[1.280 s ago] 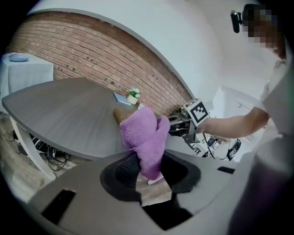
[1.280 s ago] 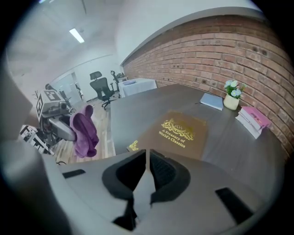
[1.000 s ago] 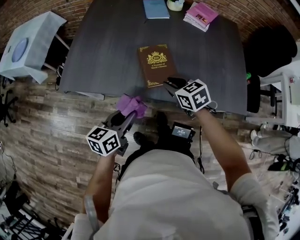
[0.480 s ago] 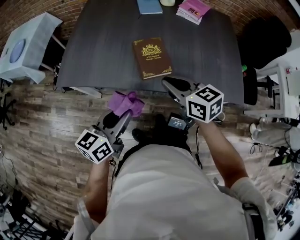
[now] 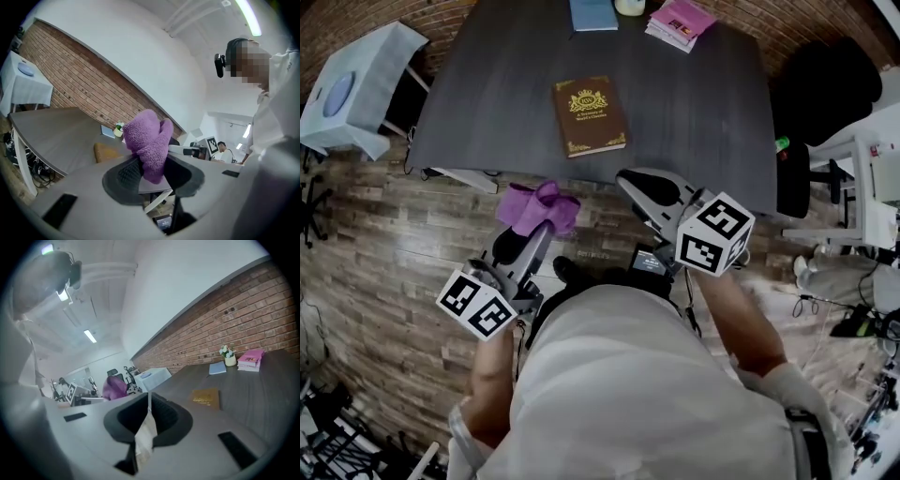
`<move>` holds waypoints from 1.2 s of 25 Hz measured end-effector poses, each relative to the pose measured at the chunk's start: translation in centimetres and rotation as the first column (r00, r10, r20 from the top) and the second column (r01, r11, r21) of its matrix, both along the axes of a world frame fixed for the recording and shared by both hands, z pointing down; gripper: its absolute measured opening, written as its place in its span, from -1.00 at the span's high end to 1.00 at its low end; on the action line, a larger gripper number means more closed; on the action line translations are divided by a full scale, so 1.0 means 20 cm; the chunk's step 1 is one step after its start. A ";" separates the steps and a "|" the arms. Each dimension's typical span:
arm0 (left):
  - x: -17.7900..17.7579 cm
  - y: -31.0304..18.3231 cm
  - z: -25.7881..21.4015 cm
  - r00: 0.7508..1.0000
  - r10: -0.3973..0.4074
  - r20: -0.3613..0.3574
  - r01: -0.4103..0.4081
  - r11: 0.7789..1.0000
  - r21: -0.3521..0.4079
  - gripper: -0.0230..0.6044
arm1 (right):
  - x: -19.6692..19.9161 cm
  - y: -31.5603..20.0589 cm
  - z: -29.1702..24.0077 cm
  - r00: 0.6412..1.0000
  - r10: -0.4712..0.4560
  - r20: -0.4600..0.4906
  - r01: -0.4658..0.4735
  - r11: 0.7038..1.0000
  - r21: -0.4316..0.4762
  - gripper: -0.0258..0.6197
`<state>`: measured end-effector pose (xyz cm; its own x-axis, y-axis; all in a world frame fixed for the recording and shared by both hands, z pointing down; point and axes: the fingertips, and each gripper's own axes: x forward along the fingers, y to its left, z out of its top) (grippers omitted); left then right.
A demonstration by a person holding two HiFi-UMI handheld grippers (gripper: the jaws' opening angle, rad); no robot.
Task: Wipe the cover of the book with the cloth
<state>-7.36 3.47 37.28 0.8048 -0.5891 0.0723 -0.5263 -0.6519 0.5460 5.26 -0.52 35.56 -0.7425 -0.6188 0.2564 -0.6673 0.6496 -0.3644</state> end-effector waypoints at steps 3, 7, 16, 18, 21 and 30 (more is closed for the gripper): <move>0.11 0.08 -0.03 1.000 0.003 -0.003 -0.003 1.000 -0.004 0.52 | 0.09 0.11 -0.05 0.997 -0.019 0.075 0.020 1.000 -0.014 0.82; 0.24 0.19 -0.07 1.000 -0.011 -0.029 0.010 1.000 -0.011 0.52 | 0.23 0.24 -0.08 0.995 -0.007 0.102 0.009 1.000 -0.021 0.82; 0.35 0.52 -0.11 0.992 -0.125 -0.030 0.125 0.992 -0.005 0.52 | 0.44 0.55 -0.09 0.991 -0.036 0.126 0.038 0.999 -0.013 0.82; 0.34 0.60 -0.13 0.987 -0.156 -0.033 0.156 0.988 -0.003 0.52 | 0.46 0.60 -0.12 0.988 -0.051 0.146 0.052 0.999 -0.002 0.82; 0.34 0.69 -0.15 0.984 -0.175 -0.036 0.175 0.985 -0.005 0.52 | 0.48 0.66 -0.18 0.982 -0.067 0.177 0.065 0.998 0.017 0.82; 0.35 0.75 -0.26 0.986 -0.152 -0.074 0.155 0.988 0.030 0.52 | 0.49 0.80 -0.39 0.983 -0.104 0.149 0.081 0.985 0.153 0.82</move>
